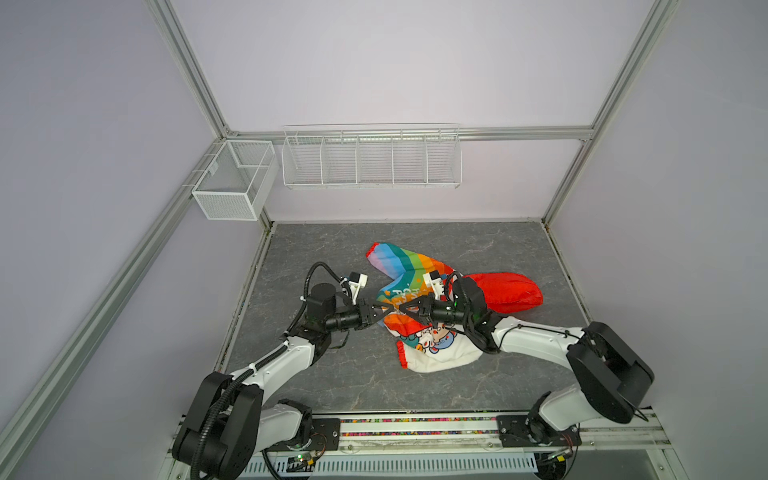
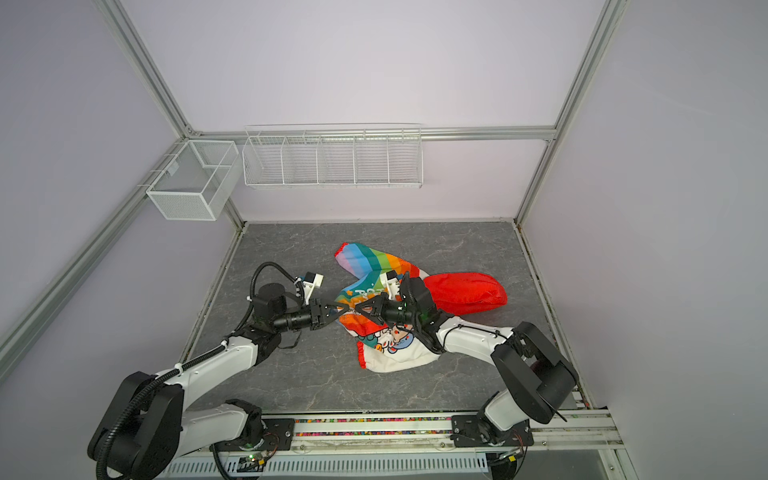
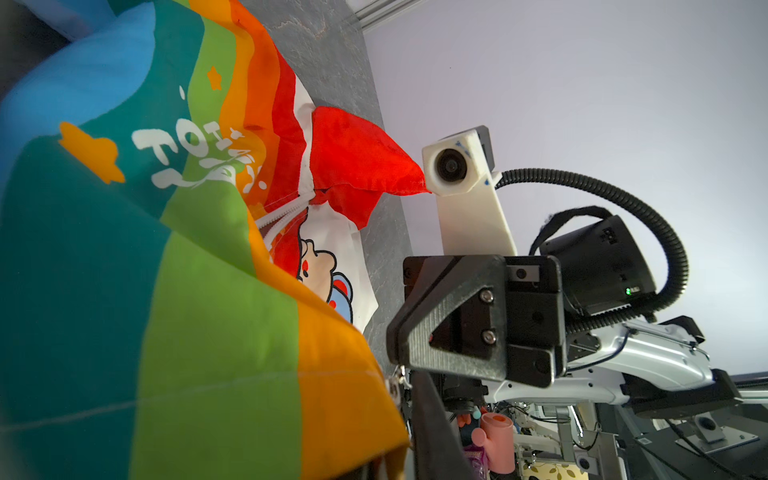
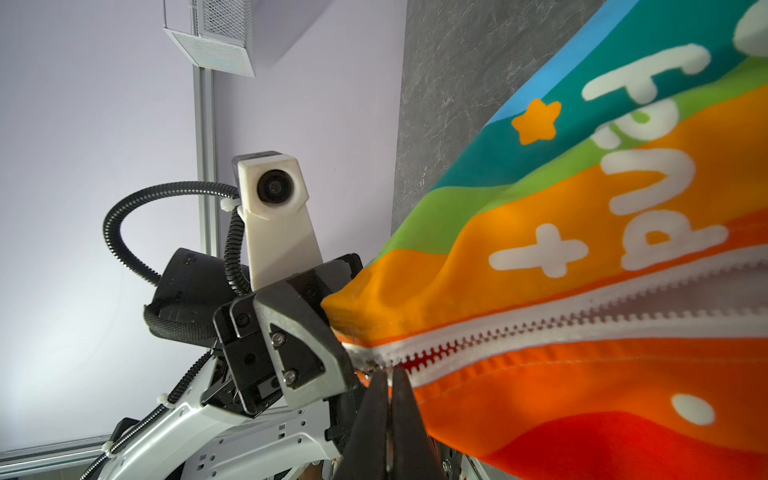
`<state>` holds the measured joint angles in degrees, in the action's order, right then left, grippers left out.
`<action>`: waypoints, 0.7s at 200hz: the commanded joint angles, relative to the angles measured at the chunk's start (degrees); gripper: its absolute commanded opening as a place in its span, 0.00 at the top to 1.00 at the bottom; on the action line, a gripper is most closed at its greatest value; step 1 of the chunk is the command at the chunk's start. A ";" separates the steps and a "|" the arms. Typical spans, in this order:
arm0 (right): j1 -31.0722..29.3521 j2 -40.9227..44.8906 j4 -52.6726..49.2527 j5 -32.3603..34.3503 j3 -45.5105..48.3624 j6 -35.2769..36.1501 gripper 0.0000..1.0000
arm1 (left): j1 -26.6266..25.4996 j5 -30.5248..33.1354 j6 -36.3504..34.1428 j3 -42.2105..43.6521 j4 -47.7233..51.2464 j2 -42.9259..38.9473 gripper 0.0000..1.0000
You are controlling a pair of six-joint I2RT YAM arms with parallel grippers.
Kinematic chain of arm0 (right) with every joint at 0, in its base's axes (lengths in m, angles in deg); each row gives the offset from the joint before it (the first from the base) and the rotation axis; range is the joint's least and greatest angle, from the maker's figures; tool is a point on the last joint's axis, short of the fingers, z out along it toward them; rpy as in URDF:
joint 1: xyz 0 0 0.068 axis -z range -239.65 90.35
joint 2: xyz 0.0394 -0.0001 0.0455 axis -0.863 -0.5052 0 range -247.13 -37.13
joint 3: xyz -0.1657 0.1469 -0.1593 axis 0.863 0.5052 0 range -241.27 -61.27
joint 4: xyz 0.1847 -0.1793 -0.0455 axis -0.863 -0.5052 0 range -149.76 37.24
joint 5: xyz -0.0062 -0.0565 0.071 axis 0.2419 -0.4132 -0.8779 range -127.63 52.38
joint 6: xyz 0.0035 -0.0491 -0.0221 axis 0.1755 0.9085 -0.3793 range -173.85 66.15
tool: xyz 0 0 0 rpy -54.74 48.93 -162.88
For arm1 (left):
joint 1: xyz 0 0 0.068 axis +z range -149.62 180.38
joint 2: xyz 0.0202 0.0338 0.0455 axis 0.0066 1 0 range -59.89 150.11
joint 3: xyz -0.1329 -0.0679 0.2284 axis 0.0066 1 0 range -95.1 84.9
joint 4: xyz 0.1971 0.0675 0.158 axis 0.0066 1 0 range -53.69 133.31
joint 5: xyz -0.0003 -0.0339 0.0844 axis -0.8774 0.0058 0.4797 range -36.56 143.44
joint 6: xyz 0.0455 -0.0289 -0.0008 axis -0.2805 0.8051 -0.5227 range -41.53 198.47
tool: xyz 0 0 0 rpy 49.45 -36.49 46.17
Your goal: Zip up the jacket
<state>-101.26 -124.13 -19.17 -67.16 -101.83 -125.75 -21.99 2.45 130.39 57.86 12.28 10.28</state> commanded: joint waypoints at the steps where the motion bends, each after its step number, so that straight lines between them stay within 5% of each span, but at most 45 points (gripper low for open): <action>1: 0.21 1.70 -1.56 1.05 -1.37 1.01 0.93 | 0.52 0.51 -0.33 0.76 0.13 -1.22 0.87; 54: 0.12 2.69 -6.28 2.18 -2.31 3.18 0.93 | 0.57 0.62 0.38 1.10 -0.67 -1.44 1.00; 140: 0.18 5.87 -21.22 6.95 -5.65 11.40 0.93 | 0.66 0.18 0.38 1.56 -0.89 -1.90 1.00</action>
<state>-101.28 -119.54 -35.81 -62.62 -106.33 -117.38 -21.75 2.63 130.52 58.32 12.52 9.89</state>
